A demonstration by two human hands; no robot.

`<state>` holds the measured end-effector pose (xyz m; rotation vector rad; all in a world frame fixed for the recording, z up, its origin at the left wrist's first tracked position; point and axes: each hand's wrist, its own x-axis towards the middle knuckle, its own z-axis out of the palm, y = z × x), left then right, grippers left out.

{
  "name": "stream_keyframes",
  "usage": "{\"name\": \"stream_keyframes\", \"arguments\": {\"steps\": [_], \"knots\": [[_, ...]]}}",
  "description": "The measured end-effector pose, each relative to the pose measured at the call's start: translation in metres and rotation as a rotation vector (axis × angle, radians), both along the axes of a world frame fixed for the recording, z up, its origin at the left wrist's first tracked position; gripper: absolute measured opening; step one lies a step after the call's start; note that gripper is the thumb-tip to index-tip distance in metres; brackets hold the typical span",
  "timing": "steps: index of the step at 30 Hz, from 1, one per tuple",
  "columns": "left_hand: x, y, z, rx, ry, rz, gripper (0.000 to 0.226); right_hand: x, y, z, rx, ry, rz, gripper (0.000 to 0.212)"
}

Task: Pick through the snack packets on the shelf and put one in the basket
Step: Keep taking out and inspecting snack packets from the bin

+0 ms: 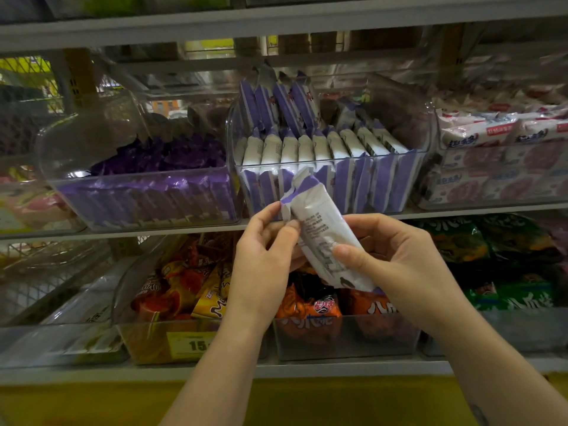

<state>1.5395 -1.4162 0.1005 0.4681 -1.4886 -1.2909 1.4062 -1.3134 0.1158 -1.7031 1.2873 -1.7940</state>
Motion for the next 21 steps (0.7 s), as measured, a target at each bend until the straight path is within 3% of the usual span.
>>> {"name": "stream_keyframes", "arguments": {"steps": [7, 12, 18, 21], "knots": [[0.008, 0.010, 0.007, -0.282, -0.208, 0.004, 0.088, 0.008, 0.005, 0.006, -0.111, 0.009, -0.083, 0.031], [0.014, 0.023, 0.025, -0.375, -0.295, -0.057, 0.101, 0.012, 0.010, 0.017, -0.194, -0.026, -0.122, 0.026], [0.023, 0.031, 0.062, -0.526, -0.342, -0.045, 0.096, 0.009, 0.002, 0.050, -0.155, -0.441, 0.068, 0.033], [0.026, 0.034, 0.084, -0.669, -0.382, 0.075, 0.075, 0.007, -0.006, 0.069, -0.066, -0.450, 0.065, 0.035]]}}
